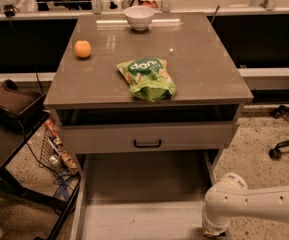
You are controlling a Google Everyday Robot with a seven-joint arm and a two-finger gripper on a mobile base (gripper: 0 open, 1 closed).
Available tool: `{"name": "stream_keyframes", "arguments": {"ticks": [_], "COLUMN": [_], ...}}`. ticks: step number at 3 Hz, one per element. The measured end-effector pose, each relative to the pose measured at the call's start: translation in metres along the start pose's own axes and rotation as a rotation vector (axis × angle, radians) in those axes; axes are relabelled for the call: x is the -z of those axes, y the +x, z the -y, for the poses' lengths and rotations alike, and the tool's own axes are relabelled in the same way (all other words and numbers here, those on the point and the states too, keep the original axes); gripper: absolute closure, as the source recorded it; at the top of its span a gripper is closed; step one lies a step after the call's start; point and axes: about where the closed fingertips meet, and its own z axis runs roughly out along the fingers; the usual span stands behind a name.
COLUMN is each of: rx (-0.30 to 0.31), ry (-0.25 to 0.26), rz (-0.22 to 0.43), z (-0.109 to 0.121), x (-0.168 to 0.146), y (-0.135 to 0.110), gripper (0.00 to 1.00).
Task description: Open middle drawer
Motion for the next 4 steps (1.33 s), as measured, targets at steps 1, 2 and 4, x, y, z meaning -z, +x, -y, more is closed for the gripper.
{"name": "stream_keyframes", "arguments": {"ticks": [1, 2, 4], "rx": [0.0, 0.0, -0.001], "ry": [0.0, -0.003, -0.008], "rz": [0.0, 0.0, 0.0], "z": [0.0001, -0.0009, -0.0033], "x": [0.0, -0.0009, -0.003], "y": [0.0, 0.0003, 0.0008], "gripper": [1.0, 0.83, 0.27]}}
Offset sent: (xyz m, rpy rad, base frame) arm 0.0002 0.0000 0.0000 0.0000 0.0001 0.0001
